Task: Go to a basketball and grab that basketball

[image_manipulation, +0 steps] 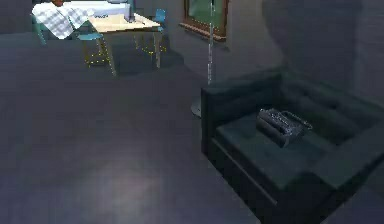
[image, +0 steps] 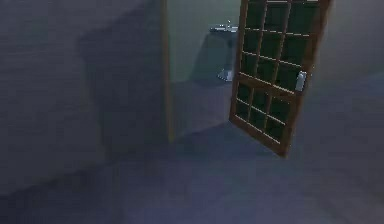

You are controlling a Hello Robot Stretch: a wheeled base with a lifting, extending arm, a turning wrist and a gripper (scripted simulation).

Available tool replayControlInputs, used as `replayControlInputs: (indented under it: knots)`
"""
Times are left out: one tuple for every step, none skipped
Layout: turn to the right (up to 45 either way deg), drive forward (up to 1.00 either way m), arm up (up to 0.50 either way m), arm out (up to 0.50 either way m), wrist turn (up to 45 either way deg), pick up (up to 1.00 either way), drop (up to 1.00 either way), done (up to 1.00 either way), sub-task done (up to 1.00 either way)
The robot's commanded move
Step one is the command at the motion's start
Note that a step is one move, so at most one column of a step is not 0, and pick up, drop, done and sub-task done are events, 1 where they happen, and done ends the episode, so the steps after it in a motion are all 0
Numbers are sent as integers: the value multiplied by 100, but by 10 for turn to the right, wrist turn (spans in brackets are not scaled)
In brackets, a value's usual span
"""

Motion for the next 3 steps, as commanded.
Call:
replayControlInputs:
  knots:
    - [450,0,0,0,0,0,0,0,0]
    - [60,0,0,0,0,0,0,0,0]
    - [0,100,0,0,0,0,0,0,0]
